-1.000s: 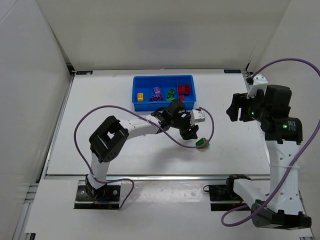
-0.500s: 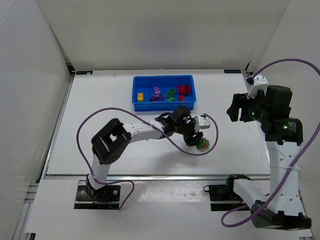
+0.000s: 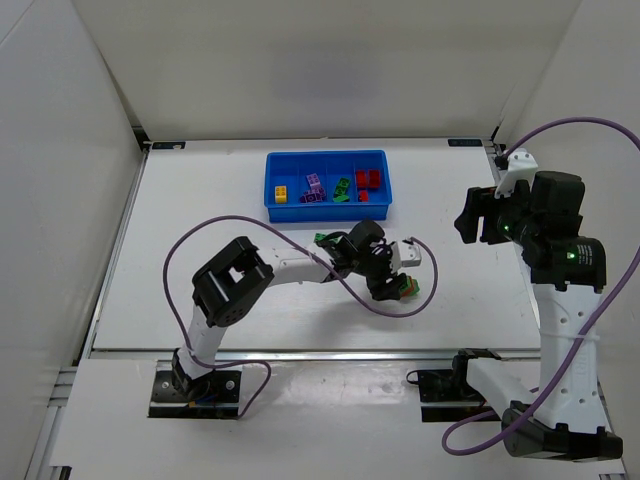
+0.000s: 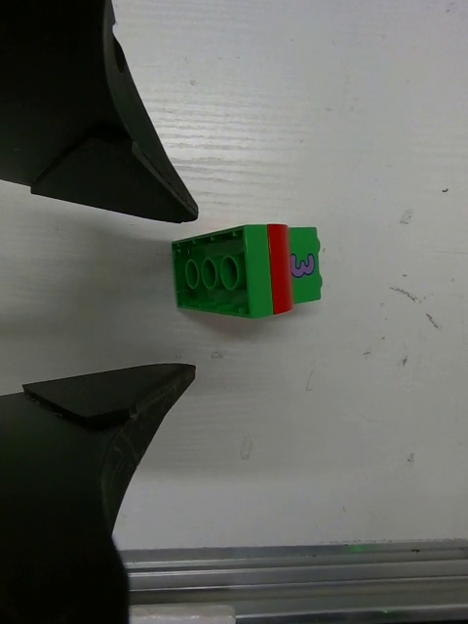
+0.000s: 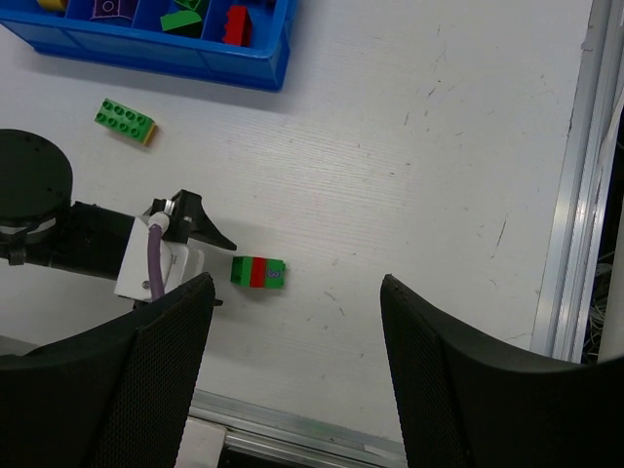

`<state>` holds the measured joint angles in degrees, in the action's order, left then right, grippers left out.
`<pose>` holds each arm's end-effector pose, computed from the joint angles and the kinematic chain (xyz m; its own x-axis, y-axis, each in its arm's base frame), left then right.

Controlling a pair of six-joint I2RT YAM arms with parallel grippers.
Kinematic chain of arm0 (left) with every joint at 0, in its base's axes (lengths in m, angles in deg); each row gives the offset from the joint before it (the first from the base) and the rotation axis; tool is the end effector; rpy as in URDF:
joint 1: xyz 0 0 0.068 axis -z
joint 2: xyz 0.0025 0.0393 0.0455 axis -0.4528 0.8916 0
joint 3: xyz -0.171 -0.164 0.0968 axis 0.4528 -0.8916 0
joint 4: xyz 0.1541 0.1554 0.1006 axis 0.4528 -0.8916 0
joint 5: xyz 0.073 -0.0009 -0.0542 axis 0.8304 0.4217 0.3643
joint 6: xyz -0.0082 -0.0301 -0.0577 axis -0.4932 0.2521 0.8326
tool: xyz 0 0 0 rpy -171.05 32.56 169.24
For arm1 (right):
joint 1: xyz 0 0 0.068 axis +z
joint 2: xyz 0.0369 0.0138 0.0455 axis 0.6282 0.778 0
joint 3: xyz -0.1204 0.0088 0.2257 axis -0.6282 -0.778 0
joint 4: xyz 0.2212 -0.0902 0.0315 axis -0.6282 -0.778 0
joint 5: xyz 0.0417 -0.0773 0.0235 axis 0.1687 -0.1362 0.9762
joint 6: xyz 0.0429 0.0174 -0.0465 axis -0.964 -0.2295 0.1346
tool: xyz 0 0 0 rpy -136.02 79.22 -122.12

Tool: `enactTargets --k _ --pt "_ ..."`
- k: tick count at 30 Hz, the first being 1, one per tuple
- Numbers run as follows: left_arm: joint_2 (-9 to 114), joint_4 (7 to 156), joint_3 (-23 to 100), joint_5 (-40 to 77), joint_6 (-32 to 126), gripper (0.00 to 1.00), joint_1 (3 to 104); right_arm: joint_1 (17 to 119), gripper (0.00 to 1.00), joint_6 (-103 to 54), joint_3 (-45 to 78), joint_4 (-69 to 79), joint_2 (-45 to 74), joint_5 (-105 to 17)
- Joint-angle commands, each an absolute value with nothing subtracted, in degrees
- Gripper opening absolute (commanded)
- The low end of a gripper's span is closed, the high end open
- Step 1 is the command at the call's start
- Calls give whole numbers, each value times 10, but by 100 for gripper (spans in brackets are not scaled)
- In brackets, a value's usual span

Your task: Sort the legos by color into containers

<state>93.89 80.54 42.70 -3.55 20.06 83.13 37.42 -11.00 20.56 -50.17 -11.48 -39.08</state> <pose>0.2190 -0.3737 0.1592 -0.0960 0.5491 -0.8302 0.9943 0.0147 -0.1052 0.1623 0.0070 0.3996 -0.4885 -0.0963 -0.8673 -0.2174 0.9760 0.0141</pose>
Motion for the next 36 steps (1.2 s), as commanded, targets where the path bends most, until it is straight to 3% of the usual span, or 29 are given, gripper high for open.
enactTargets --k 1,15,28,36 --pt "947 799 452 -23 195 70 836 372 73 -107 202 -488 -121 -392" --pt "980 799 486 -18 188 70 840 372 73 -104 196 -492 -126 -395" --pt "997 799 508 -12 186 58 838 372 72 -104 195 -491 -123 -393" --pt "1003 799 514 -11 182 56 839 372 72 -104 192 -491 -124 -395"
